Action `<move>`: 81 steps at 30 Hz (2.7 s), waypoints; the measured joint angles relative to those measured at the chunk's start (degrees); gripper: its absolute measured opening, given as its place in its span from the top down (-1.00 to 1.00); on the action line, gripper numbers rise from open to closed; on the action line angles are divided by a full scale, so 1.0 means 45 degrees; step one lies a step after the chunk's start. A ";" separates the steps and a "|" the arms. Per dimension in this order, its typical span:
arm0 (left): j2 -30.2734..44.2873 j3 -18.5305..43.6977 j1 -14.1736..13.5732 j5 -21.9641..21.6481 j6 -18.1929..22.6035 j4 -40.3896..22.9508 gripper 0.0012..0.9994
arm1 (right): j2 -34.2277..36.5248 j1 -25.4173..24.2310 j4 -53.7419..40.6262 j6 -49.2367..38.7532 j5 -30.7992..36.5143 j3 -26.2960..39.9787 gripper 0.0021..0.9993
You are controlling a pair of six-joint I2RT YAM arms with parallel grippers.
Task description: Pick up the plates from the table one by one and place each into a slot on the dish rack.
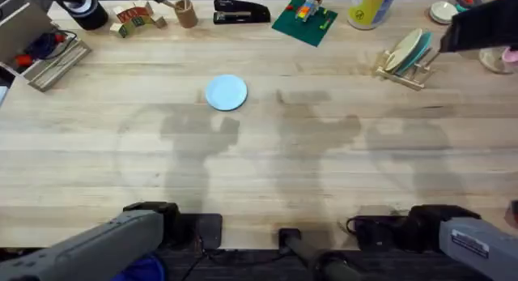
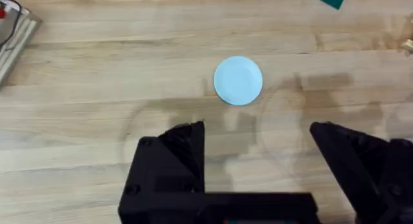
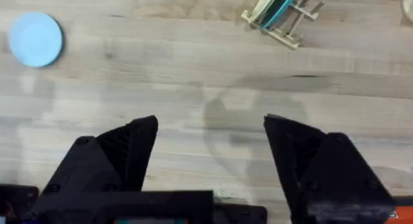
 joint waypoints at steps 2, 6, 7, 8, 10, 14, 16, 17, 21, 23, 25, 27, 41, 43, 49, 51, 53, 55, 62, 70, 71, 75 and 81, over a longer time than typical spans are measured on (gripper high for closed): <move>0.0221 0.0000 0.0000 0.0000 0.0003 -0.0005 -0.99 | 0.0294 0.0000 0.0019 -0.0039 0.0000 0.0012 -0.99; 0.0488 0.0000 0.0000 0.0002 0.0001 -0.0065 -0.99 | 0.0557 0.0000 0.0019 -0.0044 0.0000 0.0016 -0.99; 0.0519 0.0000 0.0000 0.0005 0.0003 -0.0063 -0.99 | 0.0573 0.0000 0.0023 -0.0044 0.0000 0.0016 -0.99; 0.0533 0.0000 0.0000 0.0005 0.0003 -0.0063 -0.99 | 0.0573 0.0000 0.0019 -0.0044 0.0000 0.0016 -0.99; 0.0528 0.0000 0.0000 0.0005 0.0000 -0.0063 -0.98 | 0.0568 0.0000 0.0018 -0.0044 0.0000 0.0046 -0.99; 0.0528 0.0005 0.0000 0.0010 -0.0050 -0.0067 -0.03 | 0.0568 0.0000 0.0015 -0.0044 0.0000 0.0060 -0.99; 0.0528 0.0005 0.0000 0.0010 -0.0050 -0.0068 0.59 | 0.0568 0.0000 0.0015 -0.0044 0.0000 0.0060 -0.99; 0.0528 0.0005 -0.0003 0.0006 -0.0010 -0.0068 0.83 | 0.0568 0.0000 0.0015 -0.0044 0.0000 0.0060 -0.99; 0.0546 0.0010 0.0000 0.0015 -0.0041 -0.0144 0.92 | 0.0573 0.0000 0.0018 -0.0044 0.0000 0.0060 -0.99; 0.0618 0.0024 0.0000 0.0021 -0.0041 -0.0310 0.92 | 0.0568 0.0000 0.0015 -0.0044 0.0000 0.0060 -0.99; 0.0759 0.0024 -0.0002 0.0073 -0.0041 -0.0474 0.92 | 0.0568 0.0000 0.0015 -0.0042 0.0000 0.0060 -0.99; 0.0915 0.0024 0.0000 0.0264 -0.0041 -0.0525 0.92 | 0.0572 0.0000 0.0018 -0.0044 0.0000 0.0060 -0.99; 0.1957 -0.0490 0.2774 0.5621 0.2441 -0.0899 0.92 | 0.0568 0.0000 0.0015 -0.0044 0.0000 0.0060 -0.99; 0.2043 -0.1075 0.3268 0.6460 0.2988 -0.0894 0.92 | 0.0568 0.0000 0.0015 -0.0044 0.0000 0.0060 -0.99; 0.2261 -0.3682 0.4554 0.8894 0.4542 -0.0171 0.92 | 0.0568 0.0000 0.0015 -0.0044 0.0000 0.0060 -0.99; 0.2272 -0.4626 0.4824 0.9490 0.4842 0.0383 0.92 | 0.0570 0.0000 0.0012 -0.0044 0.0000 0.0060 -0.99; 0.2272 -0.5538 0.4969 0.9931 0.5026 0.0918 0.92 | 0.0568 0.0000 0.0010 -0.0044 0.0000 0.0060 -0.99; 0.2272 -0.6409 0.4993 1.0227 0.5158 0.1491 0.92 | 0.0568 0.0000 0.0015 -0.0044 0.0000 0.0060 -0.99; 0.2342 -0.8694 0.4988 1.0814 0.4964 0.3500 0.92 | 0.0568 0.0000 0.0015 -0.0044 0.0000 0.0060 -0.99; 0.4015 -0.9058 0.4988 1.1212 0.4823 0.4161 0.92 | 0.0568 0.0000 0.0015 -0.0044 0.0000 0.0060 -0.99; 0.4324 -0.9058 0.4988 1.1242 0.4826 0.4257 0.92 | 0.0568 0.0000 0.0013 -0.0044 0.0000 0.0060 -0.99; 0.5385 -0.9068 0.4988 1.1288 0.4821 0.4818 0.92 | 0.0568 0.0000 0.0015 -0.0044 0.0000 0.0060 -0.99; 0.6390 -0.9078 0.4847 1.1289 0.4821 0.5401 0.92 | 0.0568 0.0000 0.0015 -0.0044 0.0000 0.0060 -0.99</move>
